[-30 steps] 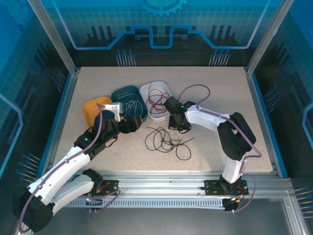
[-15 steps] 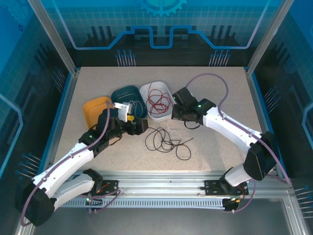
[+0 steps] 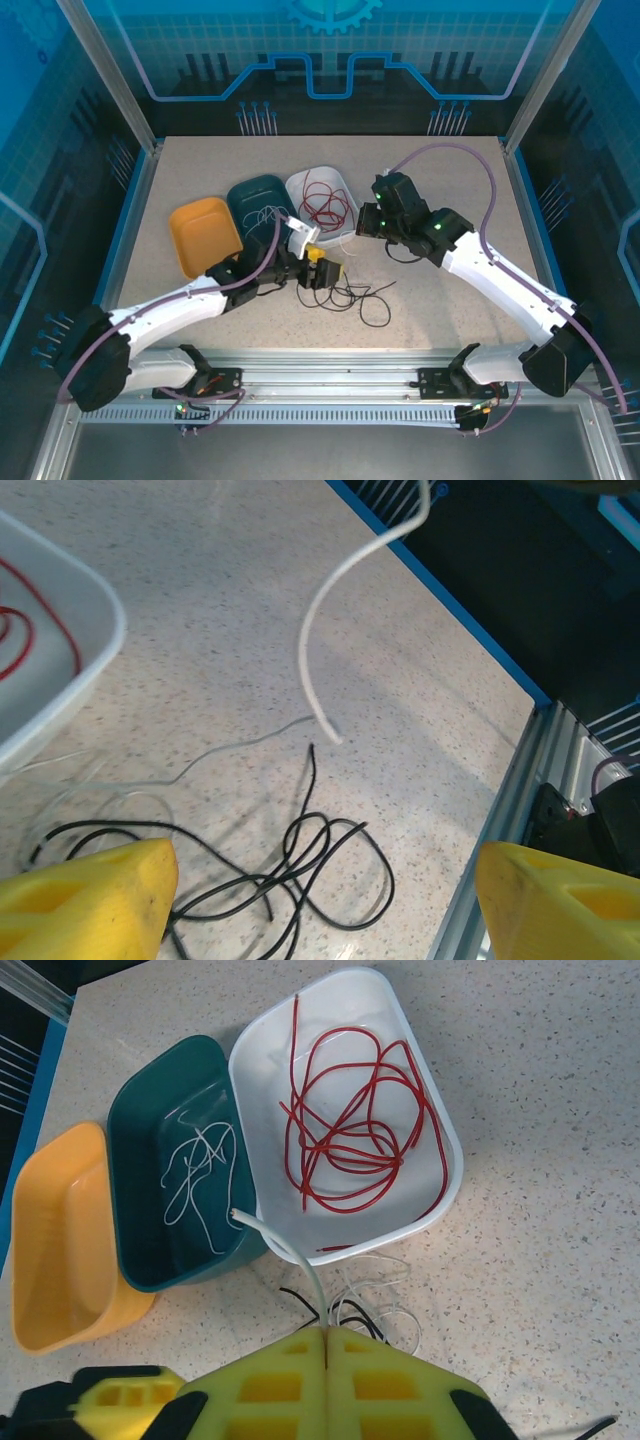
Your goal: Untangle the cables
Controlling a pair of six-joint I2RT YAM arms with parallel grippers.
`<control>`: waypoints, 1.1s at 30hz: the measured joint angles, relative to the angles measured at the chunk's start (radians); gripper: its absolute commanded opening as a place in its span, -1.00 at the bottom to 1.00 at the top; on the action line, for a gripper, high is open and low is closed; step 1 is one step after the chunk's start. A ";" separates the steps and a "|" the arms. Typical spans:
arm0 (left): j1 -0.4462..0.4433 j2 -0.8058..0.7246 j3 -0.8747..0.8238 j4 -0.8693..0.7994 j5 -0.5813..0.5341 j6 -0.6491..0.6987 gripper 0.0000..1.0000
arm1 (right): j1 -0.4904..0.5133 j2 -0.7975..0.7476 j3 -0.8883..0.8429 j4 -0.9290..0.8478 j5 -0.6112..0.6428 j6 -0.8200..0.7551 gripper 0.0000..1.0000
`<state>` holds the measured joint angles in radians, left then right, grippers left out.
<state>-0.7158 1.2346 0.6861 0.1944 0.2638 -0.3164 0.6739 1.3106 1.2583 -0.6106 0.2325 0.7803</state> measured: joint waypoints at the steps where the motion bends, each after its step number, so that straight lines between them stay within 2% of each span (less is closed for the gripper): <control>1: -0.009 0.016 0.006 0.017 0.001 -0.004 0.57 | 0.001 0.000 0.000 0.000 -0.002 0.000 -1.00; 4: -0.031 0.062 0.026 0.063 0.007 -0.022 0.55 | 0.002 -0.001 0.000 0.001 -0.002 0.000 -1.00; 7: -0.044 0.101 0.048 0.106 0.007 -0.042 0.38 | 0.005 -0.005 0.000 0.002 -0.002 0.000 -1.00; 10: -0.047 0.129 0.064 0.139 0.002 -0.068 0.05 | 0.013 -0.011 0.000 0.003 -0.005 0.000 -1.00; 14: -0.047 0.146 0.066 0.153 -0.041 -0.099 -0.77 | 0.015 -0.029 0.000 0.003 -0.005 -0.003 -1.00; 16: -0.047 0.146 0.067 0.154 -0.061 -0.108 -0.99 | 0.017 -0.042 0.000 0.002 -0.004 -0.005 -1.00; 21: -0.047 0.133 0.098 0.134 -0.076 -0.093 -1.00 | 0.020 -0.072 0.000 -0.005 0.019 -0.019 -1.00; 24: -0.047 0.084 0.128 0.087 -0.076 -0.069 -1.00 | 0.019 -0.094 0.000 -0.022 0.045 -0.026 -0.88; 26: -0.047 0.043 0.154 0.059 -0.076 -0.048 -1.00 | 0.016 -0.113 0.000 -0.030 0.055 -0.029 -0.71; 29: -0.047 -0.016 0.194 0.026 -0.076 -0.021 -1.00 | 0.003 -0.143 0.000 -0.035 0.059 -0.040 -0.33; 33: -0.047 -0.066 0.237 -0.013 -0.080 0.012 -1.00 | -0.017 -0.183 -0.001 -0.040 0.070 -0.054 -0.02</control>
<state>-0.7624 1.1690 0.9234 0.1818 0.1841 -0.3042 0.6571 1.1271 1.2572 -0.6506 0.3027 0.7265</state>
